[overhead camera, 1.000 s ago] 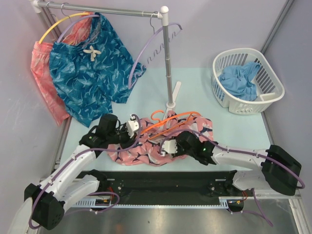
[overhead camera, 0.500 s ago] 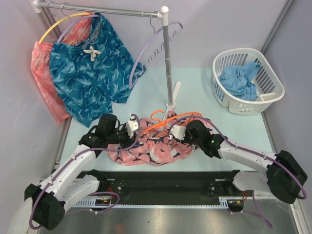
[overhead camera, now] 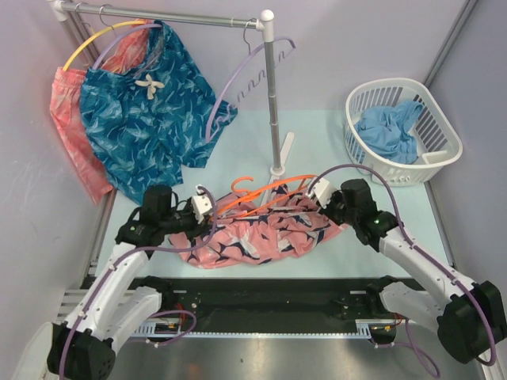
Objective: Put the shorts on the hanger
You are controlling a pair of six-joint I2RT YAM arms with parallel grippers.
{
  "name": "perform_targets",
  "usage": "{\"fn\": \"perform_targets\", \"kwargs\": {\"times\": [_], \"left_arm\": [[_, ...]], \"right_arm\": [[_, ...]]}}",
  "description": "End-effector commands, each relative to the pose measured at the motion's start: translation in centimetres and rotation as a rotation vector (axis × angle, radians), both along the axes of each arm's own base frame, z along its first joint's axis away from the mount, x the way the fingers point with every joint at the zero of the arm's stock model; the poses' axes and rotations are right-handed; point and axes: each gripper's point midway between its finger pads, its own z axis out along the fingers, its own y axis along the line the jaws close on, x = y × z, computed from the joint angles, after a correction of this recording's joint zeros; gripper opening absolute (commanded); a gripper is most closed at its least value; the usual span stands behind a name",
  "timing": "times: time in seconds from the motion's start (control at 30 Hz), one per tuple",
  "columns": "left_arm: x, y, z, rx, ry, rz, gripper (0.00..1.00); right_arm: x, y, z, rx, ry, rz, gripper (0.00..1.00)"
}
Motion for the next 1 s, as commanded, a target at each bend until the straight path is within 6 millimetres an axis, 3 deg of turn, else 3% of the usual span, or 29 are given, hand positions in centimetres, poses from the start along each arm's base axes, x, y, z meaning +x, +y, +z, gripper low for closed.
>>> {"fn": "perform_targets", "kwargs": {"times": [0.0,0.2,0.47,0.63,0.83,0.97], "left_arm": [[0.9,2.8,1.1,0.074,-0.115,0.053,0.00],[0.6,3.3,1.3,0.070,-0.139,-0.009,0.00],[-1.8,2.7,1.0,0.121,-0.254,-0.226,0.00],[0.0,3.9,1.1,0.199,-0.262,-0.174,0.00],[2.1,5.4,-0.7,0.314,-0.146,-0.132,0.00],[3.3,6.1,-0.7,0.363,-0.153,-0.103,0.00]], "right_arm": [[0.3,-5.1,-0.3,-0.018,0.056,-0.221,0.00],[0.5,-6.2,-0.7,0.069,0.114,-0.294,0.00],[1.9,-6.8,0.3,0.135,0.118,-0.347,0.00],[1.8,-7.1,2.1,0.141,0.084,-0.337,0.00],[1.8,-6.9,4.5,0.150,0.042,-0.307,0.00],[1.7,-7.0,5.0,0.127,0.030,-0.289,0.00]]}}
